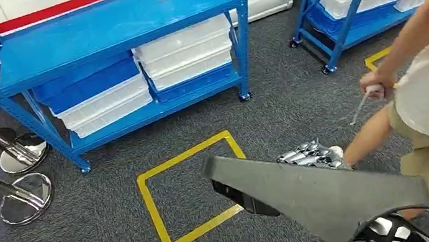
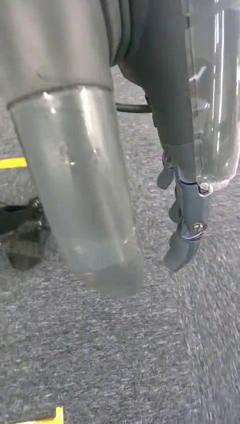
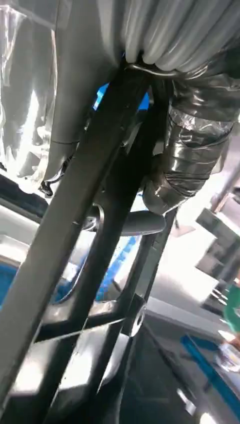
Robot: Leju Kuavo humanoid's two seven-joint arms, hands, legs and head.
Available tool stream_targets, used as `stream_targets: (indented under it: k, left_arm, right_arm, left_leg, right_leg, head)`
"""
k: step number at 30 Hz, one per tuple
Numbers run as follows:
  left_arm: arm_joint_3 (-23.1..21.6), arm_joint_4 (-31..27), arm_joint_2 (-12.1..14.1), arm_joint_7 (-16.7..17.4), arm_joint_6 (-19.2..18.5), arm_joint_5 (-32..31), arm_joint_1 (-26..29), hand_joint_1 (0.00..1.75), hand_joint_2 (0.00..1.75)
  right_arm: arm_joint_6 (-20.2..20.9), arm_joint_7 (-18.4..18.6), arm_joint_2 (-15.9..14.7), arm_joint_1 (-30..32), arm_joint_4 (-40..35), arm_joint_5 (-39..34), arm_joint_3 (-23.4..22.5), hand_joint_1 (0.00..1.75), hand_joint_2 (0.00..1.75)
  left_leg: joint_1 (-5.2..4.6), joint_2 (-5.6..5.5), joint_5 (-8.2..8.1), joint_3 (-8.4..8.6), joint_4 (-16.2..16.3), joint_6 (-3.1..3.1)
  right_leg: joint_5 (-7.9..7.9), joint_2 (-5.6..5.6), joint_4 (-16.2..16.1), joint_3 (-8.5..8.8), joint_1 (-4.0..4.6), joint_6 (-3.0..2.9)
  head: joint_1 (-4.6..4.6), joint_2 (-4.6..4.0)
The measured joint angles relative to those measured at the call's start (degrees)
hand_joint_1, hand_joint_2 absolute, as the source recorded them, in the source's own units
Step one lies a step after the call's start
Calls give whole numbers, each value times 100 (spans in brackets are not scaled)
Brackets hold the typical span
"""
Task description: Take the parts from the cabinet and place them on the table.
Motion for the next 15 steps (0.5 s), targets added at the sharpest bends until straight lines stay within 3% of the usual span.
stream_targets:
  k: [1,2,3,5,6,7,8,9,11,12,13,14,15]
  left_arm:
    - [0,0,-2,0,0,0,2,0,0]
    - [0,0,-4,0,-2,-2,3,0,0]
    - [0,0,-11,0,-2,-15,6,0,0]
    - [-2,0,-11,-26,-2,-114,-8,0,0]
    - [-9,0,-2,-50,11,-159,-15,0,0]
    - [-13,-2,42,-52,39,-181,-15,0,0]
    - [-13,4,4,-52,61,-190,3,0,0]
    - [-13,2,42,-52,100,-192,-2,0,0]
    - [-11,2,44,-57,109,-195,-37,0,0]
    - [-13,2,39,-61,116,-197,-67,0,0]
    - [-13,2,33,-70,116,-199,-72,0,0]
    - [-13,2,28,-72,114,-203,-64,0,0]
    - [-13,2,13,-70,111,-214,-39,0,0]
  right_arm:
    - [9,0,-13,42,0,2,-30,166,175]
    - [13,0,-22,67,0,2,-50,166,175]
    - [9,7,-33,81,0,2,-68,166,175]
    - [-59,57,-31,201,-13,-15,-153,166,175]
    - [-96,68,-18,280,-33,-15,-242,166,175]
    - [-85,57,-2,311,-31,-15,-295,166,175]
    - [-55,50,2,321,-28,-9,-332,166,175]
    - [-55,39,13,347,-31,-9,-352,166,175]
    - [-16,39,31,419,-50,-7,-393,166,175]
    - [9,46,31,435,-66,0,-420,166,175]
    - [37,48,33,418,-74,-13,-439,166,175]
    - [92,57,35,397,-74,-33,-446,166,175]
    - [160,57,48,399,-76,-81,-448,166,175]
  left_leg:
    - [-3,-11,-145,-197,430,5]
    - [-3,-12,-150,-286,619,19]
    - [-5,-14,-10,-238,512,49]
    - [-30,-124,576,189,-414,182]
    - [-66,-361,846,424,-945,291]
    - [-116,-691,912,511,-1240,397]
    - [-94,-678,926,542,-1310,412]
    - [-141,-605,927,537,-1314,404]
    - [-146,-463,971,586,-1434,449]
    - [-53,-333,1007,661,-1633,400]
    - [-65,-290,1029,665,-1651,383]
    - [-66,-194,1020,654,-1638,400]
    - [-68,-105,1014,644,-1613,395]
  right_leg:
    - [13,66,4,-17,9,-10]
    - [18,138,12,-31,18,-13]
    - [20,213,23,-32,30,-15]
    - [21,360,25,-2,68,-14]
    - [28,412,19,1,50,-13]
    - [45,450,24,-20,34,7]
    - [66,555,37,-65,25,43]
    - [87,615,49,-104,-3,76]
    - [162,765,-24,-122,-18,173]
    - [109,594,63,-156,2,151]
    - [-24,291,197,-233,26,188]
    - [-289,132,556,-402,14,217]
    - [-532,66,1024,-608,-3,254]
  head:
    - [0,0]
    - [0,0]
    - [0,0]
    - [0,0]
    - [0,0]
    - [4,0]
    - [0,0]
    - [0,0]
    - [0,0]
    - [2,0]
    - [7,0]
    - [4,0]
    - [7,0]
